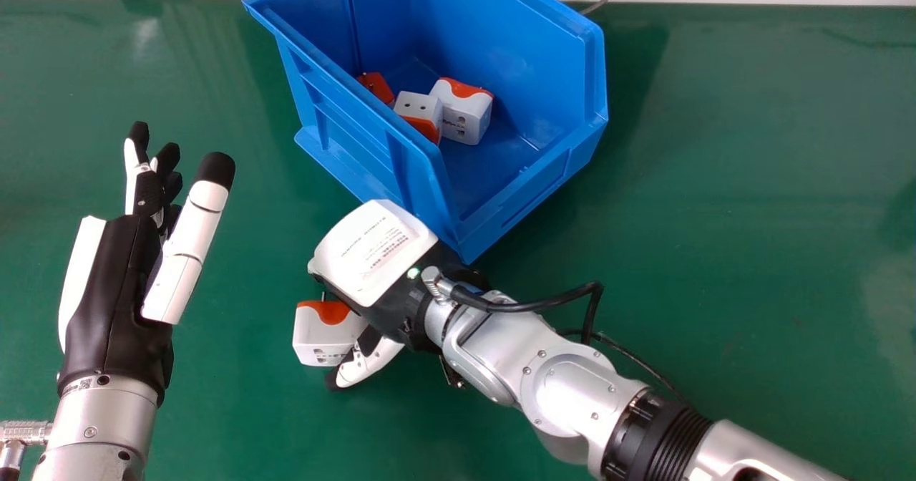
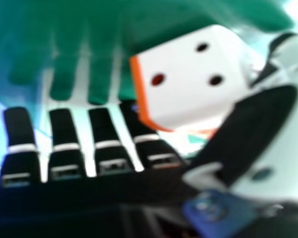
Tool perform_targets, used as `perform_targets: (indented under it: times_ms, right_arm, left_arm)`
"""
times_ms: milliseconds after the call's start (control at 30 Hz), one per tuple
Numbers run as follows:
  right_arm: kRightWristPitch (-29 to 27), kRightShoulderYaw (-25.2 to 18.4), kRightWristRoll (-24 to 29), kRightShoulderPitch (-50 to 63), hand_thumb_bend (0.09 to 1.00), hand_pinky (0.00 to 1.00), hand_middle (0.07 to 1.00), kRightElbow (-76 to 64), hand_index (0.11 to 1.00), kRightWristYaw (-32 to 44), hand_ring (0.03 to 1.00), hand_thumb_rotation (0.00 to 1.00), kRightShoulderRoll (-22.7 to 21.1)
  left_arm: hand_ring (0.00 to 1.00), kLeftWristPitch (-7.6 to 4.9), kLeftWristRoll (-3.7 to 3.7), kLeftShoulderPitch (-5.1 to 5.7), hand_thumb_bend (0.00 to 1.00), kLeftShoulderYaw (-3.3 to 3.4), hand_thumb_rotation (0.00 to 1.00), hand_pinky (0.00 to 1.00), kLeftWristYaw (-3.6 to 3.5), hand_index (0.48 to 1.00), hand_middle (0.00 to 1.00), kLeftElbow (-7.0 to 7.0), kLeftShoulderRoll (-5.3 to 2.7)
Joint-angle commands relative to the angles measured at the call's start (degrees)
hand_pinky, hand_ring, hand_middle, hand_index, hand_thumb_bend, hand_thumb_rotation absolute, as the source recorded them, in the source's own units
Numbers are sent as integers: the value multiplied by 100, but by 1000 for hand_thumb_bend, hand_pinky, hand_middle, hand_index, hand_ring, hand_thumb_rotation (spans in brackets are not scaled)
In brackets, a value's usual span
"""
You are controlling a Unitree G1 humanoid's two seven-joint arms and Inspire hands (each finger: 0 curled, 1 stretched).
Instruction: Pick all objects and put in blue box
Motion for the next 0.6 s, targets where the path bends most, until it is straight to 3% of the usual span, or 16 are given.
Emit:
perform_targets:
  times_ms: [0, 67, 133, 333, 567]
  right_arm:
    - [-128, -40, 259, 312, 520, 199, 452, -36, 496, 227, 280, 27, 2]
    - [-146, -169, 466, 371, 520, 199, 452, -161, 496, 428, 280, 27, -10]
    - [-169, -216, 544, 373, 522, 140, 459, -207, 488, 520, 213, 17, -25]
    - [-224, -209, 383, 395, 527, 56, 468, -272, 475, 201, 111, 3, -137]
    - [-130, -170, 298, 391, 528, 36, 470, -260, 470, 168, 88, 0, -161]
  left_arm:
    - [1000, -9, 56, -4, 724, -5, 881, 1000, 32, 1000, 1000, -163, 38]
    - [1000, -23, 67, -17, 724, -11, 881, 1000, 42, 1000, 1000, -149, 37]
    - [1000, -33, 76, -41, 725, -17, 882, 998, 47, 1000, 1000, -124, 40]
    - [1000, 13, 70, -80, 745, -22, 884, 994, 49, 1000, 1000, -131, 15]
    - [1000, 41, 81, -110, 761, -17, 885, 1000, 52, 1000, 1000, -108, 25]
